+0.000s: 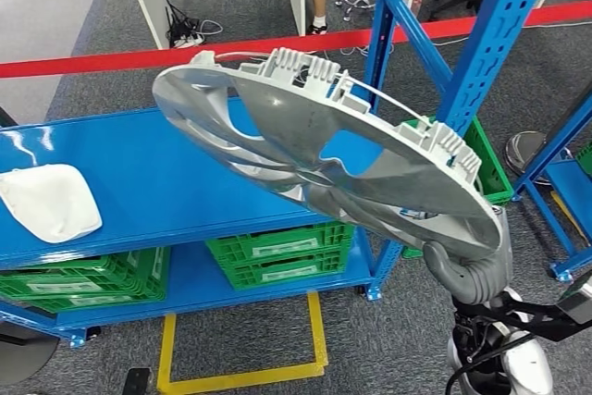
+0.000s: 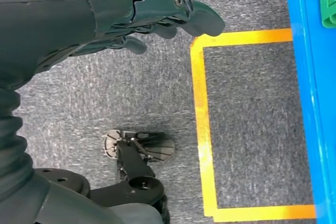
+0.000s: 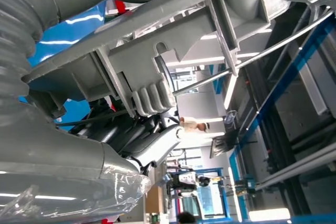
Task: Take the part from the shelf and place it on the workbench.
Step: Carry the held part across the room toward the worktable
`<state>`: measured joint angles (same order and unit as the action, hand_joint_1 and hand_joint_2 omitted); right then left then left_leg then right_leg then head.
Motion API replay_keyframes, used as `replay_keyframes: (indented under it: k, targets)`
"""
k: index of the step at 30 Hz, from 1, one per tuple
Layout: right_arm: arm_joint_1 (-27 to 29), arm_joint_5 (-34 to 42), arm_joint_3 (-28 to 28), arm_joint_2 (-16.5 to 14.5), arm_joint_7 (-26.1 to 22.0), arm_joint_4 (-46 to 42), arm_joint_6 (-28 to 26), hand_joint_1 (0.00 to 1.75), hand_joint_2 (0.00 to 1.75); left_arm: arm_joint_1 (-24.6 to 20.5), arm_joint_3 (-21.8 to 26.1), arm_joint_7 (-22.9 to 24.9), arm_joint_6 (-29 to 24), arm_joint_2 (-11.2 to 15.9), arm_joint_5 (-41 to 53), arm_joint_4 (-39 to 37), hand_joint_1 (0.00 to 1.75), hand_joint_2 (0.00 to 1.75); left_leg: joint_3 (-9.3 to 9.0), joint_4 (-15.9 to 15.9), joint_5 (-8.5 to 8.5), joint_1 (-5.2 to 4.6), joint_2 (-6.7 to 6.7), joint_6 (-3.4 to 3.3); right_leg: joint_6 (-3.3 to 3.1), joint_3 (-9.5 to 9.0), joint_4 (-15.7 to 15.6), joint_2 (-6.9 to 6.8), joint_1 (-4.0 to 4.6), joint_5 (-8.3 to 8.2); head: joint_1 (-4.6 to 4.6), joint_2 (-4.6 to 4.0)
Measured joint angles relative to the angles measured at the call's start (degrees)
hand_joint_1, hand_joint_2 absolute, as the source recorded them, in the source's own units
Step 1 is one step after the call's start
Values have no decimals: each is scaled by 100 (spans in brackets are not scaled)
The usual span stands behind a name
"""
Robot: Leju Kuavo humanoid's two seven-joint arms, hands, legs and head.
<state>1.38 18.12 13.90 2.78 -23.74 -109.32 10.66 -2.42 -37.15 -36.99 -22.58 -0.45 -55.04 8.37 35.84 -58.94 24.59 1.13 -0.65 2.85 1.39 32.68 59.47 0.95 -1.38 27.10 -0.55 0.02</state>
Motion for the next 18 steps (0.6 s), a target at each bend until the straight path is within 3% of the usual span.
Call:
replay_keyframes:
  k: [3,4,5,6,8,10,11,14,16,18]
  targets:
    - [26,7,-46,3,2,-22,20,175,175,-16,-9,-10,0,10,-20,-2,0,175,366,-1028,693,-13,14,18,-103,145,-3,-20,22,-109,-7,0]
    - [45,12,-63,4,6,-22,33,175,175,-20,-10,-13,1,15,-35,-2,0,175,427,-1286,806,-16,14,10,-113,196,-2,-26,36,-145,-7,0]
    - [62,18,-76,5,11,-22,47,175,175,-22,-10,-15,3,19,-50,-2,0,175,398,-1362,811,-21,14,-7,-116,246,-1,-30,49,-182,-6,0]
    - [74,21,-86,5,17,-22,60,175,175,-24,-10,-19,8,21,-63,-1,0,175,270,-1235,722,-30,14,-34,-113,294,0,-30,61,-219,-7,0]
    - [74,25,-100,6,23,-22,80,175,175,-39,-10,-28,17,20,-79,-2,0,175,-227,-533,468,-68,15,-114,-87,371,1,-29,78,-289,-7,0]
    - [55,26,-116,6,25,-20,94,175,175,-68,-9,-32,6,15,-105,-2,0,175,-617,88,366,-110,14,-177,-32,419,5,-37,91,-354,-1,0]
    - [39,23,-120,6,26,-14,98,175,175,-79,-9,-32,-13,9,-123,-2,0,175,-679,217,367,-127,13,-195,3,432,1,-43,92,-390,-1,0]
    - [-26,1,-129,6,26,20,112,175,175,-65,-11,-31,-94,-23,-188,-7,0,175,-620,281,268,-124,25,-275,109,486,9,-50,74,-422,3,0]
    - [-75,-6,-138,6,26,50,133,175,175,-54,-12,-28,-134,-33,-262,-20,0,175,-547,308,172,-104,43,-344,165,631,353,-52,68,-93,27,0]
    - [-118,-12,-140,6,32,92,151,175,175,-51,-10,-15,-167,-34,-342,-38,0,175,-442,305,89,-109,49,-379,207,839,1069,-54,68,396,50,0]
